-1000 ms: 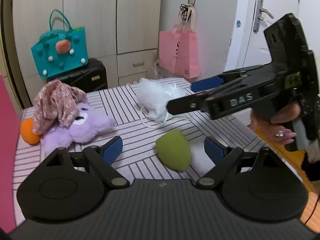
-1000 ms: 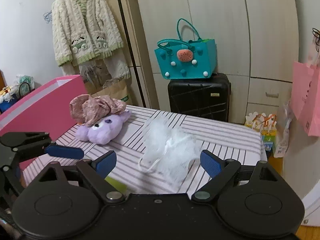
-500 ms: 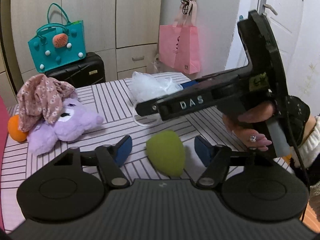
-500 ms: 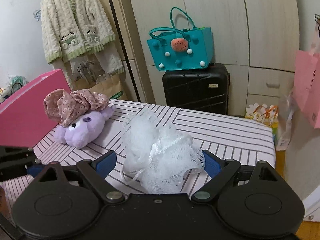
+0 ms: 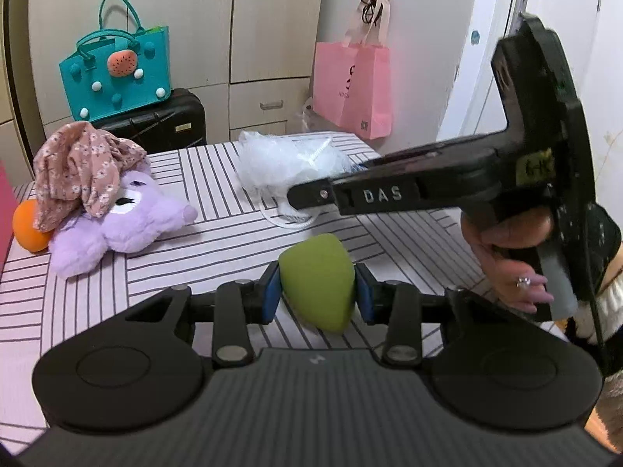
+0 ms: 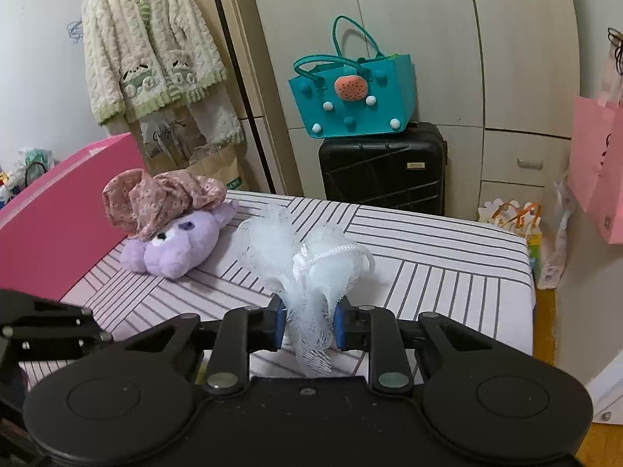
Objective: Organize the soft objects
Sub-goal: 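Grasp the green sponge with the left gripper while the right gripper grasps the white mesh pouf, then carry the green sponge and white pouf over the pink box with both grippers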
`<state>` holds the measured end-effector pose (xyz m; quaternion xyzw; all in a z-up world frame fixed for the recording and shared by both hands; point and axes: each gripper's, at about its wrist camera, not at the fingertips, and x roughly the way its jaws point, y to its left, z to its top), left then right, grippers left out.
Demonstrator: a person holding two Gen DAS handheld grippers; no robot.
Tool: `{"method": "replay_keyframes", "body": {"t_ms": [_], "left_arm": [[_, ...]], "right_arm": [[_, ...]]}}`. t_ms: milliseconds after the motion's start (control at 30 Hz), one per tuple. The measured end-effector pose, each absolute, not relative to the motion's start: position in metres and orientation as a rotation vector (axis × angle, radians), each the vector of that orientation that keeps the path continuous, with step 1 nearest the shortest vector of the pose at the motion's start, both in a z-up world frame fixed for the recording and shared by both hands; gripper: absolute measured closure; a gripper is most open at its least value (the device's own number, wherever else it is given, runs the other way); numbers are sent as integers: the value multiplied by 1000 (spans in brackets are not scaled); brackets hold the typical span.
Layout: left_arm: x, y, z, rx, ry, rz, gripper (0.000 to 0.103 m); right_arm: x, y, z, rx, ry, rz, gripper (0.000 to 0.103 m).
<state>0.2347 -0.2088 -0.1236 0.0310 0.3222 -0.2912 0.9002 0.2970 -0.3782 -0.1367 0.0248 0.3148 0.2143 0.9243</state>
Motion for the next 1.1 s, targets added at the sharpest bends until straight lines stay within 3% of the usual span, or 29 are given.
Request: {"method": "replay_keyframes", "body": {"t_ms": [667,1100], "left_arm": [[192,-141,-105,-63,777,-599,65],[148,-95,-97,-34,867,-601,65]], "right_arm": [[204,-362,-132,196,675,418,77],[141,-326,-129,236,835,477,77]]}}
